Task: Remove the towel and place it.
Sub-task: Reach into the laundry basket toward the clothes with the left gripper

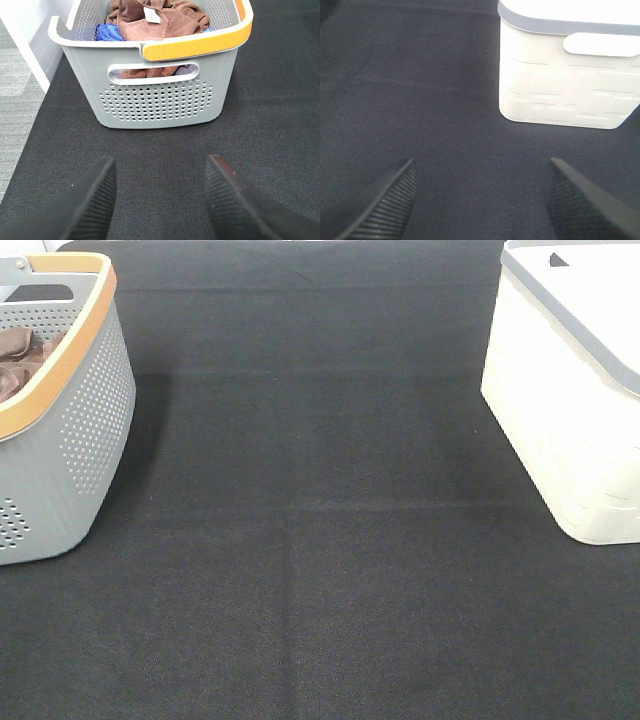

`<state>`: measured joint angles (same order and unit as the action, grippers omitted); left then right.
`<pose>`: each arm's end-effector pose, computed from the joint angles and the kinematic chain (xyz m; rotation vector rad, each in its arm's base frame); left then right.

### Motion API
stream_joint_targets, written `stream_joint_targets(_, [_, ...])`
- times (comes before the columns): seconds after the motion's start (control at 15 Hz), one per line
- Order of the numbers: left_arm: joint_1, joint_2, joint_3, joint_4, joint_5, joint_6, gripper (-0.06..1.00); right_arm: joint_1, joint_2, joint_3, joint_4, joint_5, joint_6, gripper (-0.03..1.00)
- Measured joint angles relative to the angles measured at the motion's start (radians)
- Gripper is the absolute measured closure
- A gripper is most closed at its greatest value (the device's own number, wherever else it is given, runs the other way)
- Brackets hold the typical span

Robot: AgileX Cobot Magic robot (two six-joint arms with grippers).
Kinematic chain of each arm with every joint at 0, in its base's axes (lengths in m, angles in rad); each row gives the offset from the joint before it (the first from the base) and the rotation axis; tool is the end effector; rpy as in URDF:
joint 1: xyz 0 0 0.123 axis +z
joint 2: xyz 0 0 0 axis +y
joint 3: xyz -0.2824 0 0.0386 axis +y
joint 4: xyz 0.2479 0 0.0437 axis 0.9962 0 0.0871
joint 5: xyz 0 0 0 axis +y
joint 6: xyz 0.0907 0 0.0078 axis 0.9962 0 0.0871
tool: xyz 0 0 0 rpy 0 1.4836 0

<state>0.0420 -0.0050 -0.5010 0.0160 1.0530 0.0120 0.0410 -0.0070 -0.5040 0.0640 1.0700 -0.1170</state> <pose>-0.0055 0.0010 0.2781 -0.0312 2.0307 0.0531 -0.0071 0.0048 0.2776 -0.1648 2.0344 0.0290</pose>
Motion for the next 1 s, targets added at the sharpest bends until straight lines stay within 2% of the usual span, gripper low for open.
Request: stream_joint_targets(1.0, [0.000, 0.000, 0.000, 0.000, 0.000, 0.000, 0.42, 0.000, 0.000, 0.000, 0.000, 0.000, 0.000, 0.28])
